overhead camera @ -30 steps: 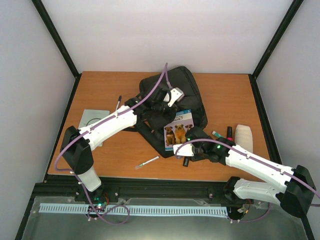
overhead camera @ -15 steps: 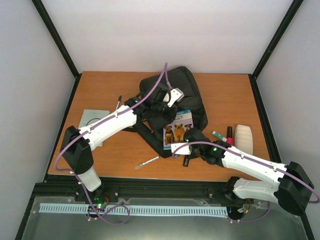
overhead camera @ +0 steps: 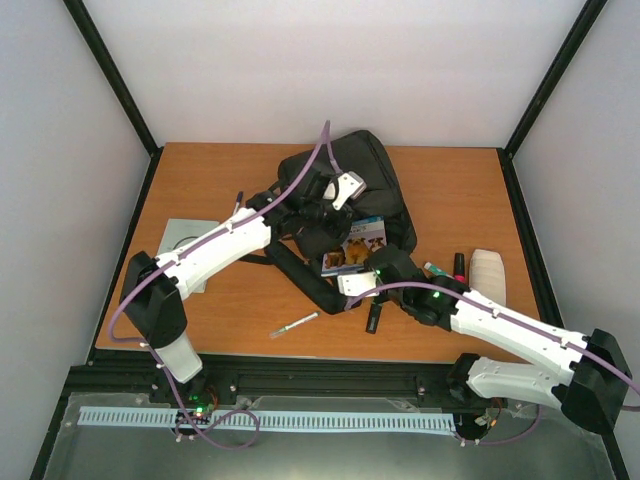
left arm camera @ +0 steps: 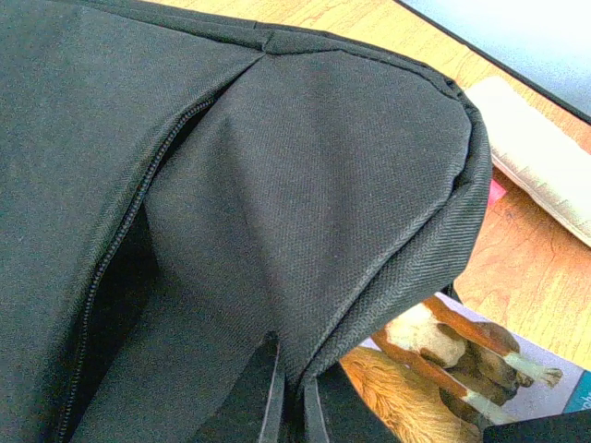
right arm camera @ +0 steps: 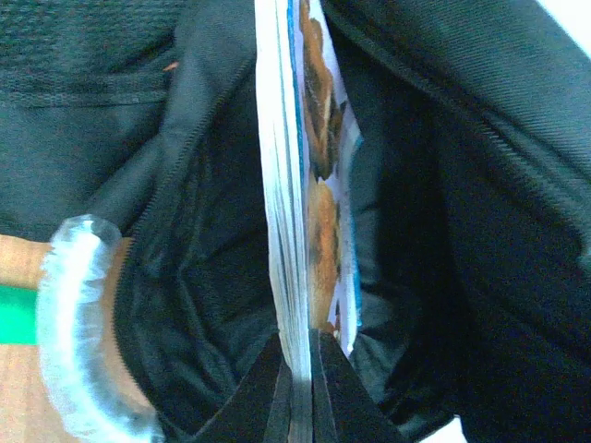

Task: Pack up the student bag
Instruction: Place the book in the student bag.

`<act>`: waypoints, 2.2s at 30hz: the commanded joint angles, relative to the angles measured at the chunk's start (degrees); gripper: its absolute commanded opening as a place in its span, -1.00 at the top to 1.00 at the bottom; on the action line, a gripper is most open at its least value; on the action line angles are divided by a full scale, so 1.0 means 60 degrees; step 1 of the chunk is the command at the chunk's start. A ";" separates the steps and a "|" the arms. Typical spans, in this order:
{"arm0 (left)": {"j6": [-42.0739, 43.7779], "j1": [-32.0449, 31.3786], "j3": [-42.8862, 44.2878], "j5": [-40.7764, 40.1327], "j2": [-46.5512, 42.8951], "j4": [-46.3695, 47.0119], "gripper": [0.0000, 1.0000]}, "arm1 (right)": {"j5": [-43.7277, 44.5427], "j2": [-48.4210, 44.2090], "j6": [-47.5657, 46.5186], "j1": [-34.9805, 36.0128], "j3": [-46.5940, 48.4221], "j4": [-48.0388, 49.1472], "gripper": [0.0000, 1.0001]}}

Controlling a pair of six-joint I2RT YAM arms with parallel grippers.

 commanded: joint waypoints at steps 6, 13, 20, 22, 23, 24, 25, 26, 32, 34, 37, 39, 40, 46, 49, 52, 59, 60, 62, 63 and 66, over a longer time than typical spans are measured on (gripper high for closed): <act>-0.0125 0.0450 0.0715 0.1023 0.0139 0.0299 0.98 | 0.1428 0.0219 -0.1364 0.0481 0.1358 0.0760 0.94; -0.0221 0.0696 0.0886 0.2212 0.0382 0.0178 0.98 | 0.1790 0.0280 -0.3268 0.0719 0.0336 0.2541 0.94; -0.0272 0.0714 0.0949 0.2640 0.0512 0.0171 0.98 | 0.1508 0.0523 -0.3603 0.0794 -0.0045 0.3080 0.94; -0.0294 0.0716 0.0935 0.2712 0.0476 0.0171 0.99 | 0.1219 0.0524 -0.3409 0.0787 -0.0258 0.2858 0.94; -0.0290 0.0718 0.0945 0.2727 0.0465 0.0171 0.98 | 0.1110 0.0507 -0.3344 0.0780 -0.0418 0.2793 0.94; -0.0289 0.0718 0.0940 0.2762 0.0460 0.0171 0.98 | 0.1043 0.0486 -0.3322 0.0780 -0.0617 0.2798 0.94; -0.0289 0.0718 0.0948 0.2812 0.0454 0.0171 0.98 | 0.0985 0.0462 -0.3334 0.0756 -0.0805 0.2813 0.94; -0.0298 0.0715 0.0943 0.2912 0.0444 0.0171 0.99 | 0.0907 0.0428 -0.3329 0.0720 -0.1021 0.2854 0.95; -0.0278 0.0722 0.0956 0.3384 0.0407 0.0171 0.98 | 0.0552 0.0488 -0.3466 0.0442 -0.1747 0.3162 0.94; -0.0272 0.0714 0.0962 0.3433 0.0418 0.0171 0.98 | 0.0412 0.0617 -0.3501 0.0356 -0.1804 0.3251 0.94; -0.0260 0.0718 0.0964 0.3482 0.0413 0.0171 0.99 | 0.0110 0.0998 -0.3517 0.0107 -0.1660 0.3400 0.94; -0.0262 0.0714 0.0963 0.3507 0.0428 0.0167 0.99 | -0.0162 0.1303 -0.3482 -0.0094 -0.1362 0.3316 0.94; -0.0260 0.0707 0.0964 0.3537 0.0440 0.0170 0.98 | -0.0282 0.1441 -0.3480 -0.0218 -0.1210 0.3272 0.94; -0.0387 0.0653 0.0975 0.3784 0.0550 0.0189 0.99 | -0.0733 0.2194 -0.3895 -0.0973 -0.0330 0.3398 0.94; -0.0381 0.0587 0.0966 0.3856 0.0552 0.0215 0.98 | -0.0897 0.2580 -0.4222 -0.1285 -0.0152 0.3720 0.94; -0.0351 0.0546 0.0964 0.3866 0.0523 0.0200 0.98 | -0.1070 0.2866 -0.4444 -0.1538 -0.0034 0.3831 0.94; -0.0351 0.0528 0.0964 0.3951 0.0540 0.0186 0.98 | -0.1450 0.3407 -0.4769 -0.2061 -0.0010 0.4486 0.93; -0.0348 0.0526 0.0964 0.3966 0.0539 0.0186 0.98 | -0.1498 0.3520 -0.4827 -0.2106 -0.0050 0.4694 0.93; -0.0348 0.0528 0.0963 0.3975 0.0545 0.0186 0.98 | -0.1522 0.3767 -0.4945 -0.2194 -0.0076 0.5049 0.93; -0.0348 0.0524 0.0960 0.3969 0.0545 0.0186 0.98 | -0.1538 0.3910 -0.4968 -0.2233 -0.0078 0.5252 0.93; -0.0320 0.0524 0.0964 0.3961 0.0552 0.0169 0.98 | -0.1440 0.4487 -0.4979 -0.2402 0.0067 0.5897 0.93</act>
